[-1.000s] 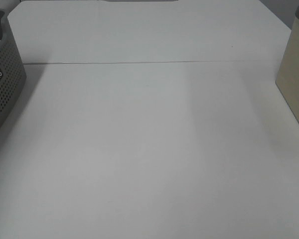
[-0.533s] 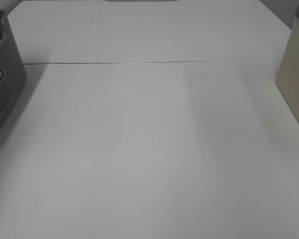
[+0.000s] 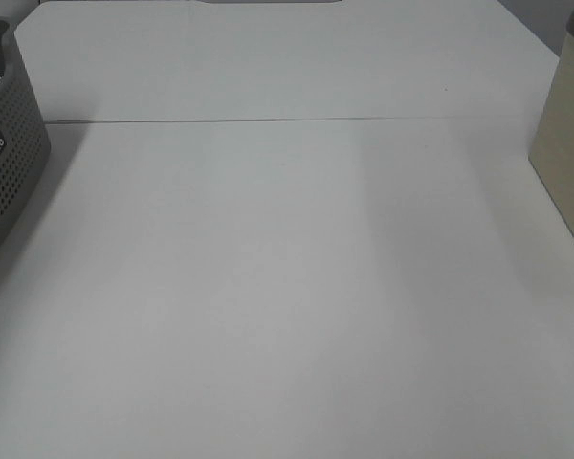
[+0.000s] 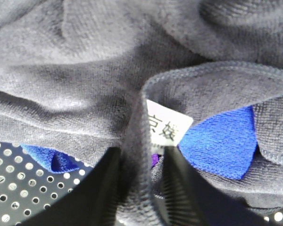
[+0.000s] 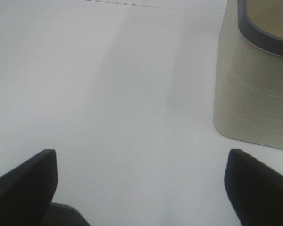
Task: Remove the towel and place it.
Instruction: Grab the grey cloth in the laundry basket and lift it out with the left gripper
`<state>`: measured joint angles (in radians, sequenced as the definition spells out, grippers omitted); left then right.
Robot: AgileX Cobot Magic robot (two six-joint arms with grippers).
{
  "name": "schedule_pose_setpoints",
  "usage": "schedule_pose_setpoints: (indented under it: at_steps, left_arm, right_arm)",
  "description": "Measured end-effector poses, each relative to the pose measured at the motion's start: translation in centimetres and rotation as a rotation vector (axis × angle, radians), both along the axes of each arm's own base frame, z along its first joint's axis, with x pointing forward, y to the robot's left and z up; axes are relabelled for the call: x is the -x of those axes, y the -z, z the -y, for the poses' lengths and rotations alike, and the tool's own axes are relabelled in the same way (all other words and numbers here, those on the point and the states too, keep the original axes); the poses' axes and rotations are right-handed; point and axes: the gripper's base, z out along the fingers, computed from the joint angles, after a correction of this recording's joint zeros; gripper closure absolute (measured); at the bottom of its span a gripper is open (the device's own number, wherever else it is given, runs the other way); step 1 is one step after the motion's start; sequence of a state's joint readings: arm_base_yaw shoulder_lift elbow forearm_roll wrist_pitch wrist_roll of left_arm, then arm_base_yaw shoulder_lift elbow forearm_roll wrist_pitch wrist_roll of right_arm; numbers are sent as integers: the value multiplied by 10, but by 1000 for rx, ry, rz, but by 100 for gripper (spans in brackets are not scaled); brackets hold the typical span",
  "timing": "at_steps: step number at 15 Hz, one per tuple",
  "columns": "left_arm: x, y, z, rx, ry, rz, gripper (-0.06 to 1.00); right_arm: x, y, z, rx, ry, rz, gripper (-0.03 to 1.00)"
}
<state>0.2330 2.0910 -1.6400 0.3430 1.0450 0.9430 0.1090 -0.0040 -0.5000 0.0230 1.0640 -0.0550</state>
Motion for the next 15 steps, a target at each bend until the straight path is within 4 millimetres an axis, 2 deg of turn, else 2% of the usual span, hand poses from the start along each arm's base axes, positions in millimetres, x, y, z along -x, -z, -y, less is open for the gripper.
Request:
schedule_pose_setpoints:
  at_steps: [5,6,7,9,10,12,13,15]
  left_arm:
    - [-3,0,0,-2,-2,36,69]
    - [-3,-1,0,-1,-7,42,86]
    - [-4,-1,0,-1,-6,43,93]
    - [-4,-3,1,-3,-6,46,94]
    - [-4,-11,3,-8,-2,61,94]
    - [-4,-46,13,-25,14,136,94]
    - [-3,-57,16,-30,18,157,94]
    - [6,-101,31,-43,36,238,94]
  right_arm:
    - [0,0,0,0,0,0,5]
    - [0,0,0,0,0,0,5]
    - [0,0,0,0,0,0,5]
    - [0,0,0,0,0,0,5]
    - [0,0,0,0,0,0,5]
    - [0,0,0,0,0,0,5]
    - [0,0,0,0,0,0,5]
    - [0,0,0,0,0,0,5]
